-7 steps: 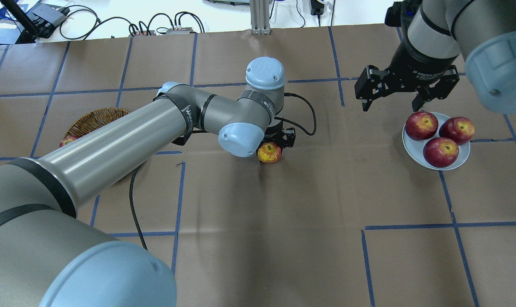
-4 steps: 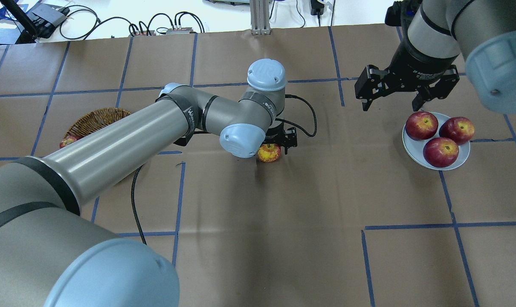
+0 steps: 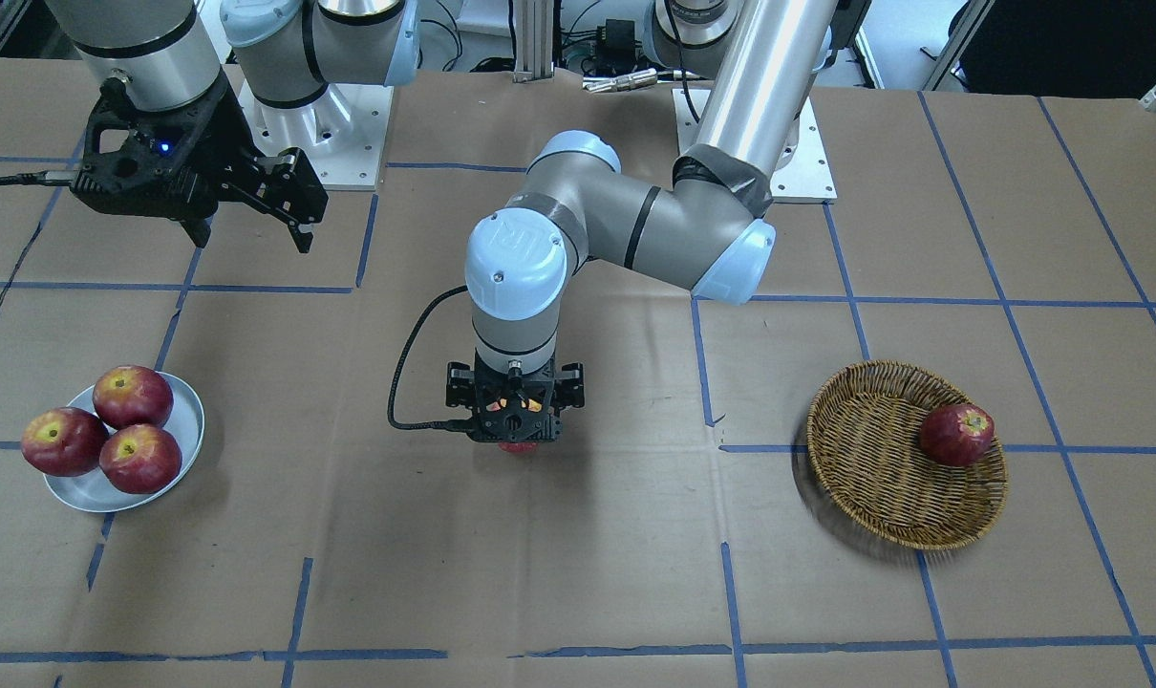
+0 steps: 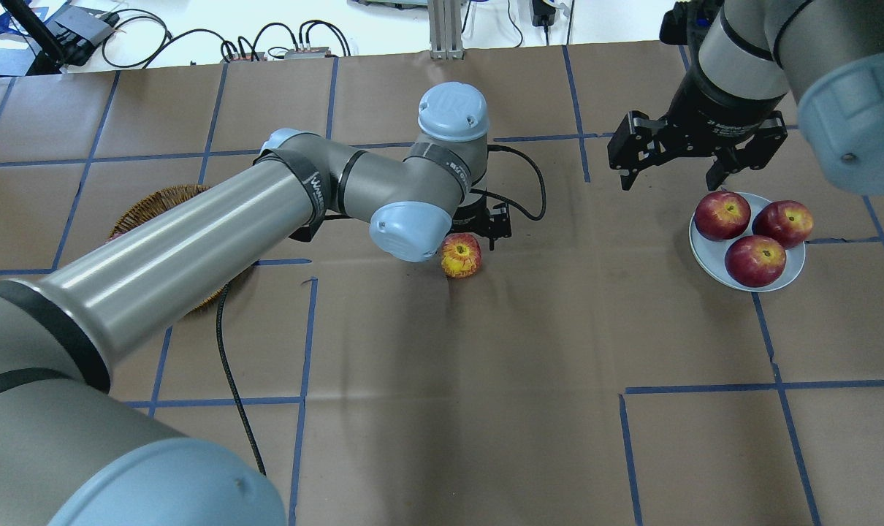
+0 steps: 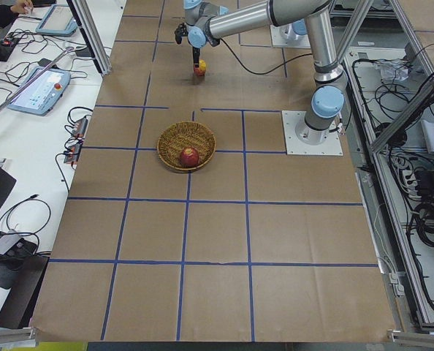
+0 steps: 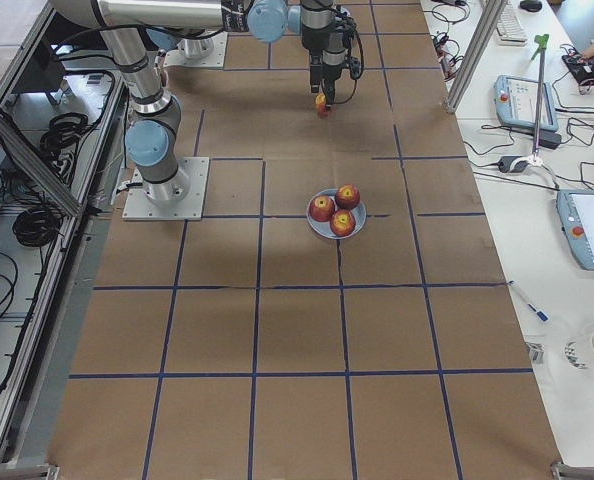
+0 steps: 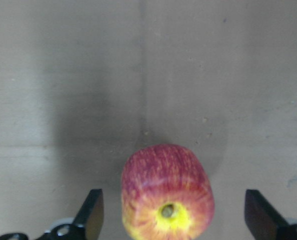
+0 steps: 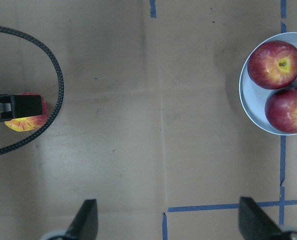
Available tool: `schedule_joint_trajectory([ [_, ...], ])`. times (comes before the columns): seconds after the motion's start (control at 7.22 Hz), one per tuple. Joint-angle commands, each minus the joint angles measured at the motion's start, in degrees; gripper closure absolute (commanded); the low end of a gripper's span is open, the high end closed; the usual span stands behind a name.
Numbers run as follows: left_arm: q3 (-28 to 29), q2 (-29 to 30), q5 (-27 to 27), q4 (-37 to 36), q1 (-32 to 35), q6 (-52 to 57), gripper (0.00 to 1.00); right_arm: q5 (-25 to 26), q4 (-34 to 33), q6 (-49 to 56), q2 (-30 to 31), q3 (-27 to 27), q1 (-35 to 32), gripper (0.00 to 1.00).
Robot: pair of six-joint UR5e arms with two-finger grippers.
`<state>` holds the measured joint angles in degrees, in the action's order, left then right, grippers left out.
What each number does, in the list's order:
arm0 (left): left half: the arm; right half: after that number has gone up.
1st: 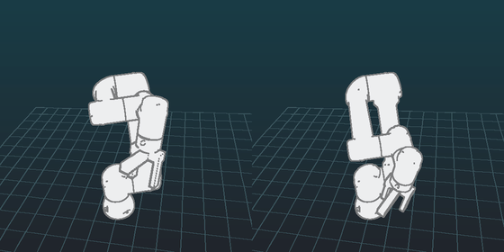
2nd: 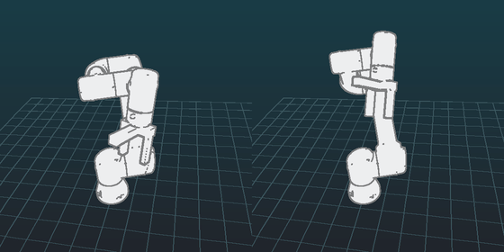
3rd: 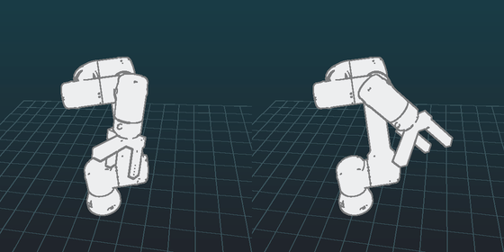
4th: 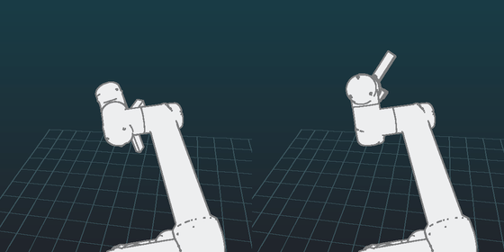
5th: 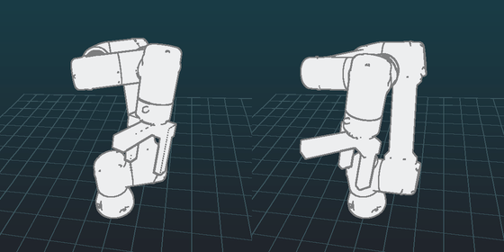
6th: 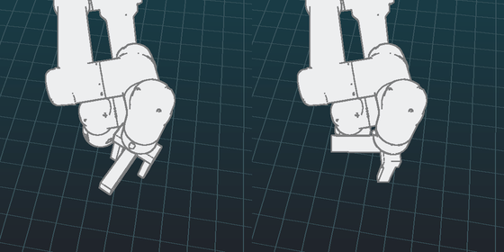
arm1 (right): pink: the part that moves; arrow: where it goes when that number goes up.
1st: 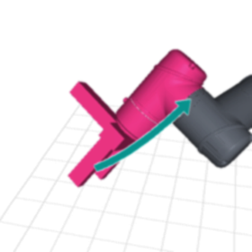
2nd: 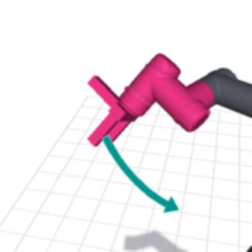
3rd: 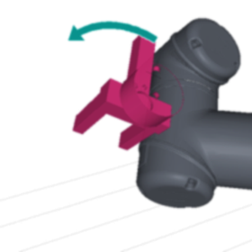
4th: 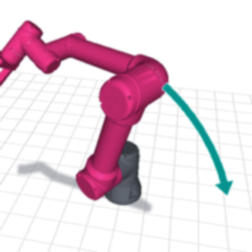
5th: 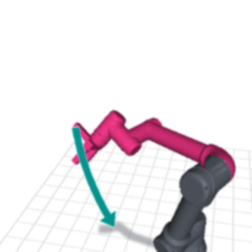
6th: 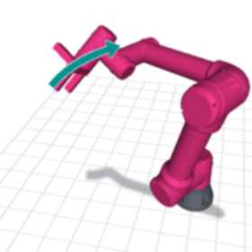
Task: Transfer apple from basket to plate
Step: 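Raise the left gripper back over the basket while the right gripper moves toward the apple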
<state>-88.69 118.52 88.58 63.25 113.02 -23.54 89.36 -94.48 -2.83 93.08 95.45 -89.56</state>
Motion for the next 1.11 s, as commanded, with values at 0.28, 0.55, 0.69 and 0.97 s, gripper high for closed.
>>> schedule_joint_trajectory([
  [0.28,0.5,-15.6,3.3,17.8,-8.7,16.3,0.01,-0.1,0.0,-0.1,0.0,0.0,0.0,0.00],
  [0.55,-1.4,-26.0,3.4,23.0,-14.5,28.4,0.01,-0.2,-0.1,-0.2,0.0,0.0,0.0,0.00],
  [0.69,-2.3,-31.6,3.4,27.7,-18.0,33.7,0.01,-0.2,-0.2,-0.6,0.5,-0.1,0.0,0.00],
  [0.97,-3.3,-33.9,2.7,29.7,-24.0,35.9,0.01,-1.2,0.9,-2.7,-1.4,-2.9,-0.3,0.00],
])
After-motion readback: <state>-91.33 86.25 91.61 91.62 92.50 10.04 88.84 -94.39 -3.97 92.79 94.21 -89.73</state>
